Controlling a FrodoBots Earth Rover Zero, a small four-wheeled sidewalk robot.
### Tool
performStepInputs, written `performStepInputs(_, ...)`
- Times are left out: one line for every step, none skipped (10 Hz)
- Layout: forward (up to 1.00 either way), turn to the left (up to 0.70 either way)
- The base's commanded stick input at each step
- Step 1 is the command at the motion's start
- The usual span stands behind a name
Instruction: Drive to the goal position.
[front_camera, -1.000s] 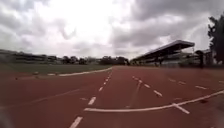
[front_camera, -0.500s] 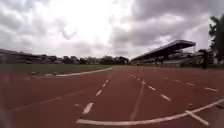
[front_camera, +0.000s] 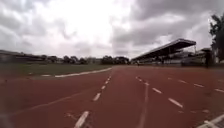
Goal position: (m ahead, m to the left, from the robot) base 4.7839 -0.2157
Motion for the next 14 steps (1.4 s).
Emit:
performStepInputs(0.70, 0.00)
performStepInputs(0.70, 0.00)
performStepInputs(0.70, 0.00)
performStepInputs(0.70, 0.00)
performStepInputs(0.70, 0.00)
performStepInputs(0.70, 0.00)
performStepInputs(0.70, 0.00)
performStepInputs(0.70, 0.00)
performStepInputs(0.70, 0.00)
performStepInputs(0.70, 0.00)
performStepInputs(0.70, 0.00)
performStepInputs(0.70, 0.00)
performStepInputs(0.70, 0.00)
performStepInputs(0.70, 0.00)
